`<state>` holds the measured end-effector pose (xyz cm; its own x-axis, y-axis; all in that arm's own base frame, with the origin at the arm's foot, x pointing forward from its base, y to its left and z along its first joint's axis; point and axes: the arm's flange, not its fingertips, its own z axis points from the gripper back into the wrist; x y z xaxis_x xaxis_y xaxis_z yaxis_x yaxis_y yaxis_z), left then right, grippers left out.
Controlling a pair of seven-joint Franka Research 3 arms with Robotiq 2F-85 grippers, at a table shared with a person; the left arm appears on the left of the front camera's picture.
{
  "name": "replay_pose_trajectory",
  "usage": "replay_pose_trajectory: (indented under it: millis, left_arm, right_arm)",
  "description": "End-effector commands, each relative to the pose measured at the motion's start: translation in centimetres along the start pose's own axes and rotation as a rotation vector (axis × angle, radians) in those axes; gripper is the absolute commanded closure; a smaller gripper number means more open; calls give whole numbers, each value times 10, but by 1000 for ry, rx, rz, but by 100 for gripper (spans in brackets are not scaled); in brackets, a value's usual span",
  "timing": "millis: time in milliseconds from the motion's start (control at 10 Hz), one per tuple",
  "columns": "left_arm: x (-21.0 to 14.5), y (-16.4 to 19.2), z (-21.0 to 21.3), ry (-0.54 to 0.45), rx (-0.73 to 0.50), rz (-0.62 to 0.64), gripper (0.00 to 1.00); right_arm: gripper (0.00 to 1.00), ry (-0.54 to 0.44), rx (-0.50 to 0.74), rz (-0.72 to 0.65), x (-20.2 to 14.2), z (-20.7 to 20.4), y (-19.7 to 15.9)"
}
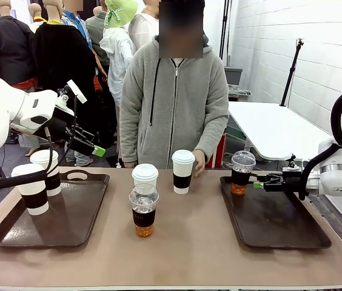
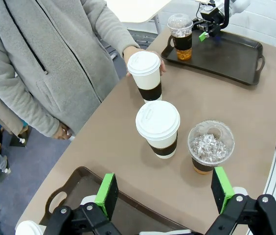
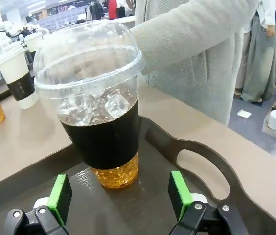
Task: Distribute the coffee onto the tray.
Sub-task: Pick up one iced Americano and place it on the right Handle tray, then pick up another iced Americano from the middle of the table and place it on the right Handle tray.
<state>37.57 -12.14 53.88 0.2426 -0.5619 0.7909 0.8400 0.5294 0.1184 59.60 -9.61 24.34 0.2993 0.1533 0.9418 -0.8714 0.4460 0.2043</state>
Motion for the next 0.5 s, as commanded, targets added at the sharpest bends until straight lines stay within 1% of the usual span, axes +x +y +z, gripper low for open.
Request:
replay_pose_trajectory:
  millis: [0,400]
  left_arm:
    - [-2,2,-1,-1,-8,2,0]
    - [-2,2,-1,-1,-8,2,0]
  right_arm:
    - [0,-12,5,10,0,0,-1]
    - [0,-12,5,10,0,0,-1]
